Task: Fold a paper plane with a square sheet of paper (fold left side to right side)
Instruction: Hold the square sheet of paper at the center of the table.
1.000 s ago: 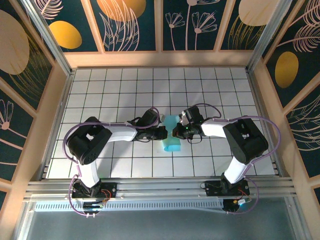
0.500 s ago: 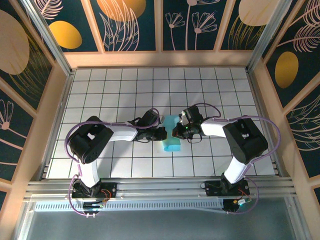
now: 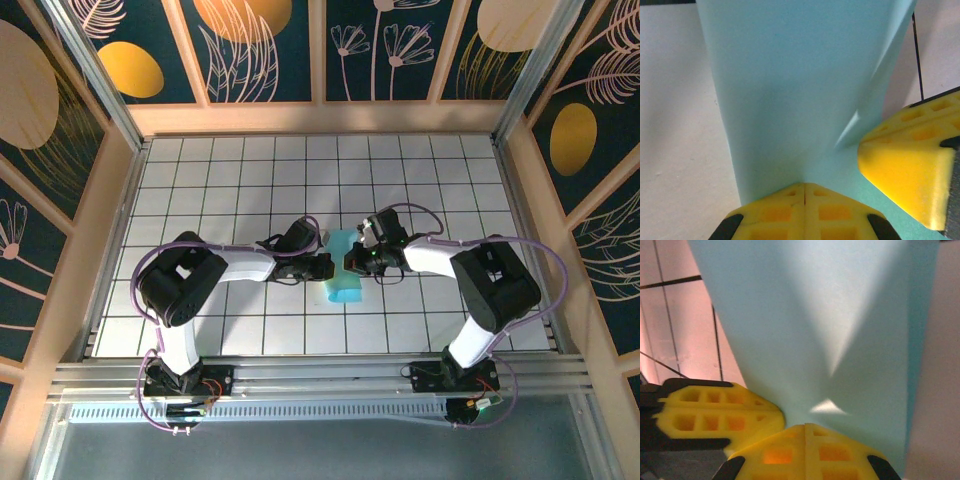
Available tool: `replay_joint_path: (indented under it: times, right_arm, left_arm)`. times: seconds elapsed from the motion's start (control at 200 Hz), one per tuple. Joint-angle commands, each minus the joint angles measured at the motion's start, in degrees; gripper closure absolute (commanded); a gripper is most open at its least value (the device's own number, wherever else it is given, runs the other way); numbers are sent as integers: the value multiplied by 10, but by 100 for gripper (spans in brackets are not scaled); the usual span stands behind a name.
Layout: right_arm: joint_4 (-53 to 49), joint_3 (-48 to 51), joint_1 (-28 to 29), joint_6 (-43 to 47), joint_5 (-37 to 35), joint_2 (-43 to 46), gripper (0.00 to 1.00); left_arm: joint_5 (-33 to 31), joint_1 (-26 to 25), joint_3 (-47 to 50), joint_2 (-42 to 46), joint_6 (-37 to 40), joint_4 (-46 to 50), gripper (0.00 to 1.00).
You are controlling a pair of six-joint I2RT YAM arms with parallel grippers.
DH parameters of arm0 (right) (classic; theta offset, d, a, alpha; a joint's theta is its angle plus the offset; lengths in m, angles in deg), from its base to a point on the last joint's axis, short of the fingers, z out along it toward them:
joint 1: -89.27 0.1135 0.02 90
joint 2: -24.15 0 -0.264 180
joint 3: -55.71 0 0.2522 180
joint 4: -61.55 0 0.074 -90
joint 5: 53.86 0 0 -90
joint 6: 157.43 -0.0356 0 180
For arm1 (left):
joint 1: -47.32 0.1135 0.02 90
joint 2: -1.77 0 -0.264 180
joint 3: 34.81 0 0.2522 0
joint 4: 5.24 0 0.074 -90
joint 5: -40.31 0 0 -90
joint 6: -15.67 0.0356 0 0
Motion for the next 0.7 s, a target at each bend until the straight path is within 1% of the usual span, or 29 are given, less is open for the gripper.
replay_joint_path:
  times: [0.0, 0.32, 0.34, 0.415, 0.531, 0.691]
  right_arm:
    - [41, -16, 5, -18, 14, 0, 100]
    - [67, -64, 6, -18, 29, -70, 100]
    - [69, -66, 17, -18, 29, -74, 100]
    - [72, -67, 19, -23, 28, -86, 100]
    - [64, -63, 19, -26, 13, -102, 100]
    - [25, -63, 17, -16, -16, -117, 100]
  left_arm:
    - [-7, -2, 0, -26, 7, 41, 99]
    - [-9, -2, 0, -24, 10, 44, 99]
    - [-9, -2, 1, -23, 9, 44, 99]
    - [-9, -2, 3, -21, 9, 43, 99]
    - [-8, -2, 9, -15, 10, 44, 99]
    - [-2, -8, 23, -4, 10, 51, 99]
